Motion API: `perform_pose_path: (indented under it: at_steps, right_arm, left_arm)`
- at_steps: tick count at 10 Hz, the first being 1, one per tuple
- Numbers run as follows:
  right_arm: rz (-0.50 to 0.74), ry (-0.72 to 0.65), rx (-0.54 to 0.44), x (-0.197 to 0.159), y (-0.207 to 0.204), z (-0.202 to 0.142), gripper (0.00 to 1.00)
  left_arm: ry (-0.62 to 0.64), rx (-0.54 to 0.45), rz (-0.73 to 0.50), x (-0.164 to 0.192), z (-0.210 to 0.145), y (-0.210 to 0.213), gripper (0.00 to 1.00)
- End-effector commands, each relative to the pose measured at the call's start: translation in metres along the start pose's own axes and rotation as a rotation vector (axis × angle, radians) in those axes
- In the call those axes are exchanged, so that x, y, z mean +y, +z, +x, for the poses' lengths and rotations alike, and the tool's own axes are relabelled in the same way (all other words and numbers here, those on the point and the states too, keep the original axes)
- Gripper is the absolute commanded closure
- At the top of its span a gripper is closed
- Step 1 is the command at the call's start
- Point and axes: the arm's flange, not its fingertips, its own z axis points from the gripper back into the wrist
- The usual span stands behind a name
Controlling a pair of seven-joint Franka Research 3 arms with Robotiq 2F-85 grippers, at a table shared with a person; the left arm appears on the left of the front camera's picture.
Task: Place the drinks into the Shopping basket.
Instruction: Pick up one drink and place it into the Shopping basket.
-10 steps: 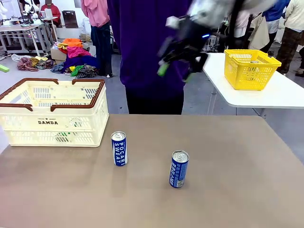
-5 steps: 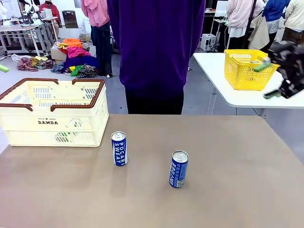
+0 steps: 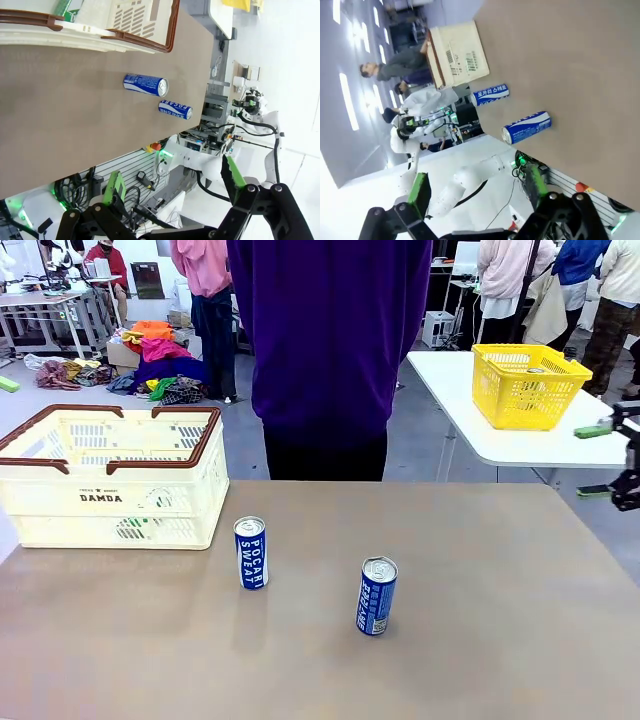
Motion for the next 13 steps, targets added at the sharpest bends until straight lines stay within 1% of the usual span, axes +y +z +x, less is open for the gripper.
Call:
perform_pose_path:
  at_steps: [1,5,6,7,8,9,10,11,12,13]
  right_arm:
    - [0.052,0.008,0.009,0.003,0.018,-0.003,0.00]
    - [0.052,0.008,0.009,0.003,0.018,-0.003,0.00]
    - [0.052,0.008,0.009,0.003,0.018,-0.003,0.00]
    - [0.052,0.008,0.009,0.003,0.018,-0.003,0.00]
    - [0.052,0.008,0.009,0.003,0.018,-0.003,0.00]
    - [0.052,0.008,0.009,0.003,0.018,-0.003,0.00]
    - [0.052,0.008,0.009,0.003,0.018,-0.003,0.00]
    - [0.052,0.008,0.009,0.003,0.018,-0.003,0.00]
    - [0.052,0.008,0.009,0.003,0.018,-0.003,0.00]
    - [0.052,0.008,0.009,0.003,0.018,-0.003,0.00]
  left_arm:
    - [0.008,-0.001,0.002,0.000,-0.003,0.000,0.00]
    - [0.000,0.000,0.000,0.000,0.000,0.000,0.00]
    - [-0.008,-0.107,0.286,-0.045,-0.020,-0.024,0.00]
    - [-0.152,-0.044,0.408,-0.097,-0.043,-0.051,0.00]
    - [-0.207,0.020,0.557,-0.143,-0.068,-0.087,0.00]
    - [-0.227,-0.036,0.734,-0.175,-0.100,-0.128,0.00]
    - [-0.345,-0.035,0.840,-0.197,-0.134,-0.172,0.00]
    - [-0.443,-0.068,0.867,-0.207,-0.157,-0.210,0.00]
    - [-0.515,-0.058,0.857,-0.209,-0.174,-0.241,0.00]
    - [-0.547,-0.089,0.834,-0.205,-0.184,-0.268,0.00]
